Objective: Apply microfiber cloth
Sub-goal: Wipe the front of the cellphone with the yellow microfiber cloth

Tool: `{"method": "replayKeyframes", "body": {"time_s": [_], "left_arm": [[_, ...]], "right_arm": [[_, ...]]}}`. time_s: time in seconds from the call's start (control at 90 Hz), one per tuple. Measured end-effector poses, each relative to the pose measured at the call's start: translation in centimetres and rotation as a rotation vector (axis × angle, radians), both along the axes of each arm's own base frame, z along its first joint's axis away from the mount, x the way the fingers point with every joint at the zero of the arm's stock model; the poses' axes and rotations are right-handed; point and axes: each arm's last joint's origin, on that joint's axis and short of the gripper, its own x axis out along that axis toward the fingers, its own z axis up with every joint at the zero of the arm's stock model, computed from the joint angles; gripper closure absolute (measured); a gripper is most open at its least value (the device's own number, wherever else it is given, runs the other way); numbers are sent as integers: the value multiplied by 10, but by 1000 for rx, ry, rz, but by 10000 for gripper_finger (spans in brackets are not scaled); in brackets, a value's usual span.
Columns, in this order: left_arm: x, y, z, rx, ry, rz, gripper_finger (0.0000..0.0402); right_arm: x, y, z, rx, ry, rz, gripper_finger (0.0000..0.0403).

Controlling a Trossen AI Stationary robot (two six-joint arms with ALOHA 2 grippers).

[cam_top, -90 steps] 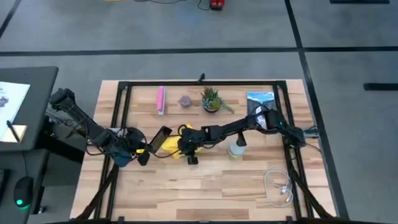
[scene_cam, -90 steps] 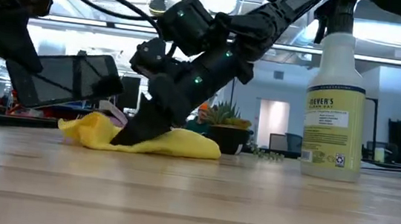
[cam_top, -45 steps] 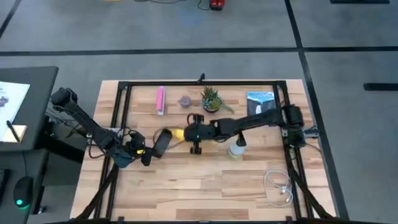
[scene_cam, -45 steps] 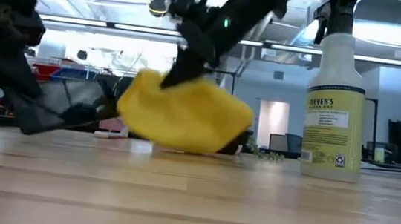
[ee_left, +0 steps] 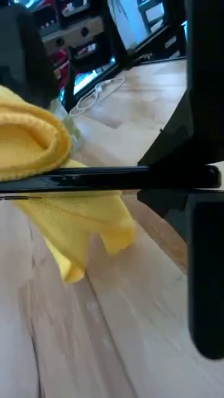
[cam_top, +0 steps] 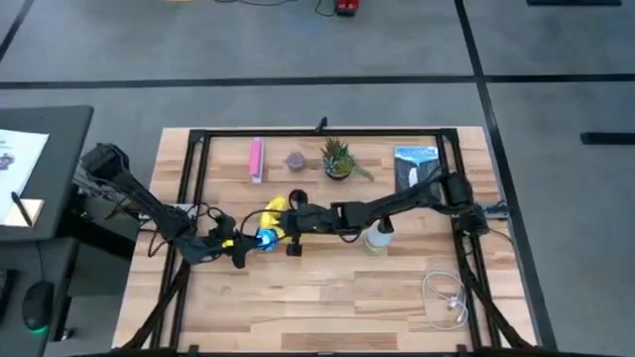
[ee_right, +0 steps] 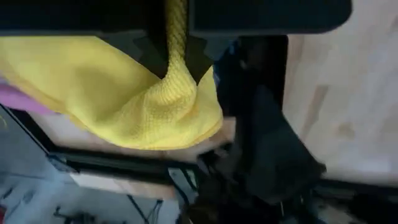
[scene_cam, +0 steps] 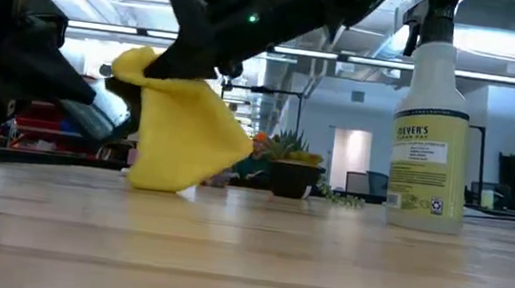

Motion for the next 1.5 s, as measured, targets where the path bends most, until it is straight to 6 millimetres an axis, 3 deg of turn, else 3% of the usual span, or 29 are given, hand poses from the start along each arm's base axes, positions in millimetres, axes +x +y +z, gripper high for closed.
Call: {"method": "replayKeyframes", "body": {"time_s": [0.322, 0.511, 0.667, 0.767, 1.044, 1.256, 1.344, 1.5], "left_arm": [[9, 1, 2, 74, 1, 32, 388], [14, -2, 14, 71, -45, 55, 387], [14, -2, 14, 73, -44, 51, 387], [13, -3, 14, 83, -38, 34, 387], [13, -2, 10, 131, -3, 23, 387], [14, -1, 11, 128, -12, 45, 387], [14, -1, 11, 129, -12, 43, 386], [14, -2, 12, 118, -17, 47, 386]], "right_arm": [[5, 17, -47, 76, 121, 142, 403], [-2, 29, -58, 34, 217, 144, 403], [-8, 17, -33, -76, 203, -27, 403], [-14, 11, -14, -99, 218, -32, 403], [-45, 24, 28, -149, 320, -85, 403], [-41, 44, 62, -101, 71, -7, 403], [-32, 49, 57, -104, -1, 16, 403], [-17, 37, 25, -110, 21, -11, 403]]}}
